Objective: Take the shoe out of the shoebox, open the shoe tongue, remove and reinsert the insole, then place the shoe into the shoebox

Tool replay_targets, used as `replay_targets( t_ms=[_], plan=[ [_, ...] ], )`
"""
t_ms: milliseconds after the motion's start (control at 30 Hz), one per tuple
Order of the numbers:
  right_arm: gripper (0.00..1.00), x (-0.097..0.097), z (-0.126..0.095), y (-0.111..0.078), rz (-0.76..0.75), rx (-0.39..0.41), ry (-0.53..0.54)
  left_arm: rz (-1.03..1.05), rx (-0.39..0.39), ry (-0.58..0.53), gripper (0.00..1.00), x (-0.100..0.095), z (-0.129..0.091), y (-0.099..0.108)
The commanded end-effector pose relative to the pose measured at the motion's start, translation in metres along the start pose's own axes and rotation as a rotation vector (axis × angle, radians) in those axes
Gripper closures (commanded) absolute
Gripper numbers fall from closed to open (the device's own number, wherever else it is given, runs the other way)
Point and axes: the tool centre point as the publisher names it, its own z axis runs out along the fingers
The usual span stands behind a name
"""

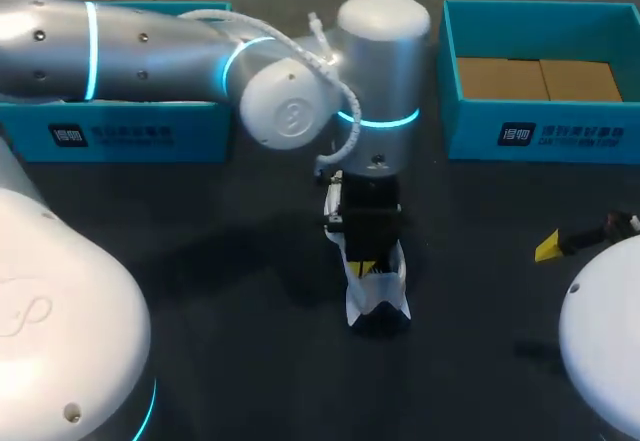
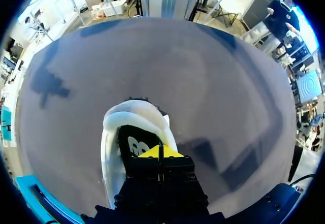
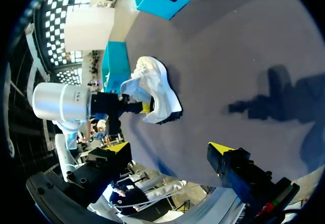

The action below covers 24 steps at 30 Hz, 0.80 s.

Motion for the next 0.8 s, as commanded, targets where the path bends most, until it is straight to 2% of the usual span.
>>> replay_targets(
  t_ms=[33, 267, 500, 667, 800],
  plan=[
    [0.0, 0.001, 0.0, -0.002, 0.002, -0.002, -0.003, 0.001, -0.008, 0.041, 1.0, -0.007, 0.011, -0.003],
    [0.0, 0.001, 0.0, -0.002, 0.002, -0.002, -0.003, 0.005, -0.008, 0.055, 1.0, -0.009, 0.031, -0.005],
    [0.0, 0.001, 0.0, -0.002, 0.002, -0.002, -0.003, -0.034, 0.023, -0.002, 1.0, -0.016, 0.055, -0.002],
    [0.0, 0.001, 0.0, -0.002, 0.002, -0.002, -0.003, -0.046, 0.021, -0.015, 1.0, -0.017, 0.051, -0.003],
    [0.0, 0.001, 0.0, -0.002, 0.002, -0.002, -0.003, -0.036, -0.008, -0.038, 1.0, -0.015, 0.031, -0.003]
  ],
)
